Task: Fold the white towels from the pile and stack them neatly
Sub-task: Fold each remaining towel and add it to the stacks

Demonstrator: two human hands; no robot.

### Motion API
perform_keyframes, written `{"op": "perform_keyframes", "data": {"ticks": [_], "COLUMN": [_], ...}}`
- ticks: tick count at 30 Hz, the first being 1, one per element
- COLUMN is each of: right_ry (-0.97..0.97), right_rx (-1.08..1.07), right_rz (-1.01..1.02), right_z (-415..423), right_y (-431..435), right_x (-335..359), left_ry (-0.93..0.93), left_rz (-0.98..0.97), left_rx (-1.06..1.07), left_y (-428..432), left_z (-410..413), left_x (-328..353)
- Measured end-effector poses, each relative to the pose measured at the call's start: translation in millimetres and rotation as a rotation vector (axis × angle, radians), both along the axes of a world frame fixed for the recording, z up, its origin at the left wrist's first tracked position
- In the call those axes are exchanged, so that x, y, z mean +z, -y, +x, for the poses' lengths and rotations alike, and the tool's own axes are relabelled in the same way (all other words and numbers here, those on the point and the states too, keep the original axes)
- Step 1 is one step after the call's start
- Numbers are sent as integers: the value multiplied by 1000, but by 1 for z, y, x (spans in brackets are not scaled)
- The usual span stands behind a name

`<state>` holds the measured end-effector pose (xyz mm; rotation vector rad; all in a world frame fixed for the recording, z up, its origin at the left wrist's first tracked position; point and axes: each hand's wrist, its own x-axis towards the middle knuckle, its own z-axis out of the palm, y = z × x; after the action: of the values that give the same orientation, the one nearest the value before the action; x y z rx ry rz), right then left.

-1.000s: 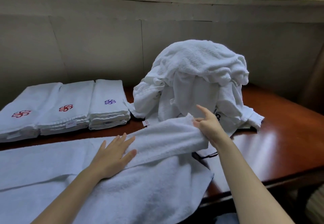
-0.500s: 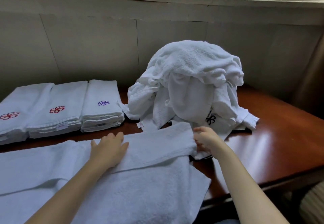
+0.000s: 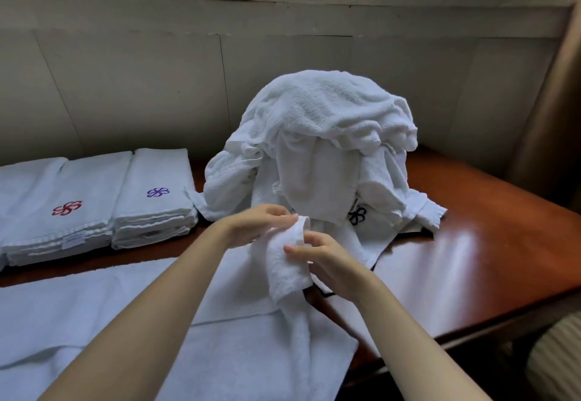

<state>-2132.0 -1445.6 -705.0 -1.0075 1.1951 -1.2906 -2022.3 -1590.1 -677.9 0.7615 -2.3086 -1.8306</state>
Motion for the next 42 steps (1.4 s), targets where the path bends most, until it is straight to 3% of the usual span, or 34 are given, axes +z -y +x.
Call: {"op": "perform_keyframes", "data": {"ticks": [5, 8, 11, 14, 17, 23, 26, 29, 37, 42], "right_ry": [-31, 30, -64, -120, -159, -745, -945, -1007, -1066, -1088], "right_rx": [18, -54, -37, -15, -248, -542, -365, -246, -483, -478], "right_rz": [16, -48, 18, 67, 97, 304, 586, 637, 558, 541], "right_z": [-9, -15, -14, -16, -23, -40, -45, -54, -55, -55], "right_y": [-4, -3, -5, -8, -10, -14, -16, -14, -2, -1], "right_x": [6, 10, 10, 11, 20, 18, 9, 0, -21, -19], "left_ry": [-260, -384, -452, -337, -279, -139, -34, 85, 264, 363], "left_rz": [-87, 46, 159, -34, -245, -727, -885, -898, -938, -936], "left_rx": [145, 176, 141, 236, 357, 385, 370, 281, -45, 9], "left_y": [10, 8, 4, 1, -1, -17, -25, -31, -47, -41], "left_z": [2, -2, -5, -11, -22, -53, -55, -45, -10, 31], "left_x": [6, 8, 11, 9, 5, -16, -30, -47, -65, -61]}}
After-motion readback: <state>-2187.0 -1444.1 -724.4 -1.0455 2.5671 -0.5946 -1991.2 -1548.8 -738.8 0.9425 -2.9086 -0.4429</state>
